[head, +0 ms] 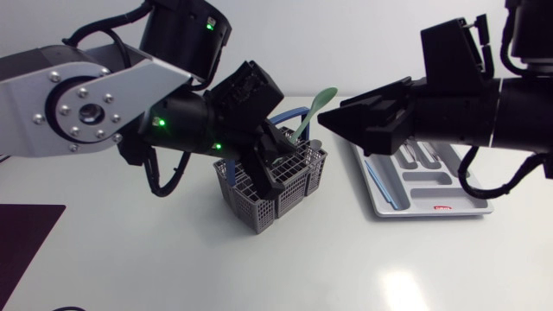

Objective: Unload the cutlery basket into the drawer organizer.

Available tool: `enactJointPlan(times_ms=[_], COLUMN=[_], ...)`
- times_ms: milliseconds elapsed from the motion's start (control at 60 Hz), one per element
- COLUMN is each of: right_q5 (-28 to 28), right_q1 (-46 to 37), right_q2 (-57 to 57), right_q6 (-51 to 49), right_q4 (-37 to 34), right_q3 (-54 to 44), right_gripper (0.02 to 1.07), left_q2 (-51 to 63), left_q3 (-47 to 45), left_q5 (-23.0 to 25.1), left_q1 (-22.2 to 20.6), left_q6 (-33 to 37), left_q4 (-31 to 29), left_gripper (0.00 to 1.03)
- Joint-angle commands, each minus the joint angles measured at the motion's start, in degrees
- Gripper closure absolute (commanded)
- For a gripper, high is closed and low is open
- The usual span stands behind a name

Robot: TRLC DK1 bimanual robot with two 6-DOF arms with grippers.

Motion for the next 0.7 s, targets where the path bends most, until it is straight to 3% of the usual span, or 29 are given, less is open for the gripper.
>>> enactJointPlan(times_ms=[0,150,367,633,683], right_q5=[-1.4,-6.1,-9.7,-11.2,-11.2], right_q1=[-1.1,-4.2,-5.7,-5.3,-5.1], right_q2=[2.4,6.1,10.9,12.3,12.5], right_q6=[2.3,4.4,6.7,8.4,8.8], right_q4=[-1.3,-1.6,-0.4,1.1,1.4], right_q3=[3.5,5.5,7.0,9.0,9.2], right_gripper=[0.33,0.33,0.34,0.34,0.38], left_q2=[-0.1,0.5,0.7,2.2,2.4], left_q3=[-0.8,-0.8,-0.8,-0.6,-0.5], left_q5=[-3.5,-9.9,-15.3,-16.1,-16.1], left_q1=[-2.0,-3.8,-4.8,-4.9,-4.8], left_q6=[-2.3,-2.8,-3.0,-3.0,-3.2], left_q4=[1.7,4.7,7.6,8.3,8.5], left_gripper=[0.90,0.89,0.89,0.89,0.89])
